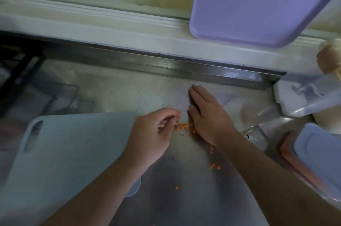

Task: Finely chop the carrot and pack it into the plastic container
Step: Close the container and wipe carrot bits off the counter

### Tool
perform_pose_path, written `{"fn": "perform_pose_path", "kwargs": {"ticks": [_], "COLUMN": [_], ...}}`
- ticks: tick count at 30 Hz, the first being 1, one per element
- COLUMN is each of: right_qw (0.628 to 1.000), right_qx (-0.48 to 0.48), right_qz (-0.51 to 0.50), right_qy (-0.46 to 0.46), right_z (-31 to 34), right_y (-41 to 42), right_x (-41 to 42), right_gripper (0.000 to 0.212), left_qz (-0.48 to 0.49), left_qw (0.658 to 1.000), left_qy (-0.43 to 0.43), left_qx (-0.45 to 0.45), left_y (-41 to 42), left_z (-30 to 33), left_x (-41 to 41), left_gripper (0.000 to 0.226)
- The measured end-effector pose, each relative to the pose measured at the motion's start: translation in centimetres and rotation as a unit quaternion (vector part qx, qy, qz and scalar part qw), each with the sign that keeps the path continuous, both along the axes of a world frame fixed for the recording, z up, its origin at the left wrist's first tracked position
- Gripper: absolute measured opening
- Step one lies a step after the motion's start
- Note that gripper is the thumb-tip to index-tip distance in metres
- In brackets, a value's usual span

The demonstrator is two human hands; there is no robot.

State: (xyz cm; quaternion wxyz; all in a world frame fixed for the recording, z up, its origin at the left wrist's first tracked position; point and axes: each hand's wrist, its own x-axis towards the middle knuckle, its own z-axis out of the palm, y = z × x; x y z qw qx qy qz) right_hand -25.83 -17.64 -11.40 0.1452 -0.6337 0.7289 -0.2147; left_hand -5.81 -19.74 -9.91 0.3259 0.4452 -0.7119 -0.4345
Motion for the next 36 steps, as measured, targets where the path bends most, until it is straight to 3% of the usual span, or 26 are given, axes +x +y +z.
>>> {"fn": "perform_pose_path", "kwargs": {"ticks": [4,6,10,17,21,26,32,36], "right_qw": [0.991,0.988,0.987,0.988,0.988,0.989,0.990,0.978], "right_qx": [-0.004,-0.014,-0.027,-0.052,-0.077,-0.104,-0.108,-0.097], "right_qz": [0.114,0.134,0.119,0.093,0.082,0.050,0.021,-0.051], "right_qy": [-0.062,-0.078,-0.106,-0.114,-0.107,-0.097,-0.084,-0.177], "right_z": [0.3,0.3,0.2,0.0,-0.3,0.2,1.2,2.0], "right_y": [5.9,7.5,8.3,9.5,10.9,10.9,9.9,7.3], "right_x": [3.4,4.1,4.5,4.5,4.5,5.3,7.1,9.3], "right_gripper": [0.048,0.043,0.041,0.036,0.030,0.028,0.032,0.038], "left_qz": [0.073,0.096,0.009,-0.053,0.017,0.039,0.008,0.014], "left_qw": [0.986,0.972,0.947,0.947,0.966,0.950,0.958,0.971], "left_qy": [-0.103,-0.184,-0.282,-0.268,-0.212,-0.287,-0.253,-0.195], "left_qx": [-0.113,-0.112,-0.153,-0.168,-0.147,-0.120,-0.135,-0.138], "left_y": [-0.1,0.0,2.7,6.0,5.1,3.6,2.0,1.6], "left_z": [-0.4,-1.2,-3.0,-3.3,-2.0,-1.5,-1.5,-1.3], "left_x": [3.3,4.6,4.6,3.7,4.6,6.1,6.4,6.7], "left_gripper": [0.030,0.039,0.049,0.075,0.054,0.068,0.060,0.045]}}
